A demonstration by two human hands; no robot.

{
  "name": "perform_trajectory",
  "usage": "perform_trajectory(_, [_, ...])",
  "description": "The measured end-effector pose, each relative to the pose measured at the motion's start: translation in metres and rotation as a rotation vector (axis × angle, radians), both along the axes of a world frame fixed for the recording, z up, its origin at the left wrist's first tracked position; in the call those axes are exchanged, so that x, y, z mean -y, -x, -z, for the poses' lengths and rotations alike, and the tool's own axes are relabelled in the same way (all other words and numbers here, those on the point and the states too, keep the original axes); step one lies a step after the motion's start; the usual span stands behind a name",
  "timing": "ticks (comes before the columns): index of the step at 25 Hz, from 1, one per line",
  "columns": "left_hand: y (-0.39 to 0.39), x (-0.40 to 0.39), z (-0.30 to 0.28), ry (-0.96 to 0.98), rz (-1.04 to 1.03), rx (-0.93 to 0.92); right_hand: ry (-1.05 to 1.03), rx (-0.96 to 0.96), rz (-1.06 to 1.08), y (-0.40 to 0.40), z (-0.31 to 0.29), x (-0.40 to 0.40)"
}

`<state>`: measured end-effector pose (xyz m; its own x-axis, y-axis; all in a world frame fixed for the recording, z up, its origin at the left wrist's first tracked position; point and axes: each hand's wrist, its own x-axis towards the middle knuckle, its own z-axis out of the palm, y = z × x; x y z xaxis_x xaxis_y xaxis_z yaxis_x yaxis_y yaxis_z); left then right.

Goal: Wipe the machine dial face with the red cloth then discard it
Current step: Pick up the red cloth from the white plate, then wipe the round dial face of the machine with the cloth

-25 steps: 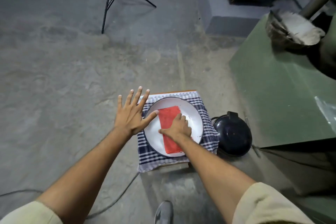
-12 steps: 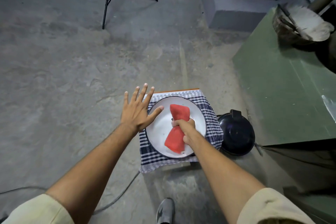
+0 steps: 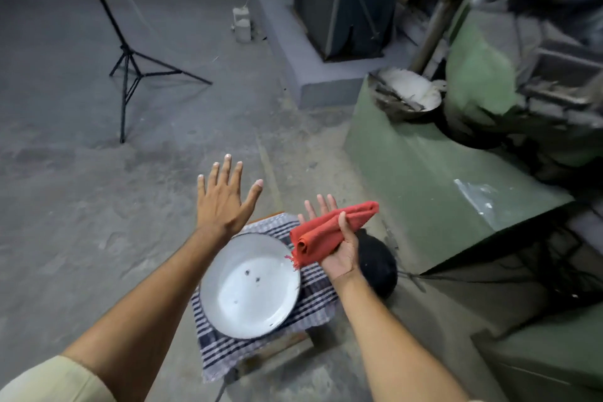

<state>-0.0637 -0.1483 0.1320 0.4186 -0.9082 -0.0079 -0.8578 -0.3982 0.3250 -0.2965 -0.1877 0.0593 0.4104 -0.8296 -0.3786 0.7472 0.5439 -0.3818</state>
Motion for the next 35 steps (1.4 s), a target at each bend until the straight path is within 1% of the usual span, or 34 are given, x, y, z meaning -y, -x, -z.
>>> perform_trajectory(2, [0.033,0.028,-0.040,0.051,0.077,0.042,0.076,-0.044,0.043,0.039,-0.042,0.016])
perform_trajectory(6, [0.127,0.073,-0.113,0.141,0.263,0.088,0.124,-0.124,0.143,0.147,-0.121,0.037])
perform_trajectory(11, [0.306,0.098,-0.194,0.253,0.534,0.098,0.217,-0.113,0.377,0.326,-0.220,0.023])
perform_trajectory(15, [0.462,0.084,-0.251,0.339,0.703,0.071,0.286,-0.103,0.631,0.463,-0.284,-0.017])
perform_trajectory(20, [0.644,0.040,-0.310,0.433,0.912,0.052,0.386,-0.088,0.816,0.632,-0.333,-0.089])
perform_trajectory(25, [0.789,-0.006,-0.356,0.514,1.030,0.029,0.434,-0.090,0.928,0.765,-0.362,-0.158])
perform_trajectory(30, [0.903,-0.033,-0.383,0.571,1.124,0.043,0.467,-0.170,1.016,0.865,-0.400,-0.204])
perform_trajectory(35, [1.005,-0.024,-0.394,0.611,1.225,0.034,0.504,-0.236,1.077,0.956,-0.435,-0.219])
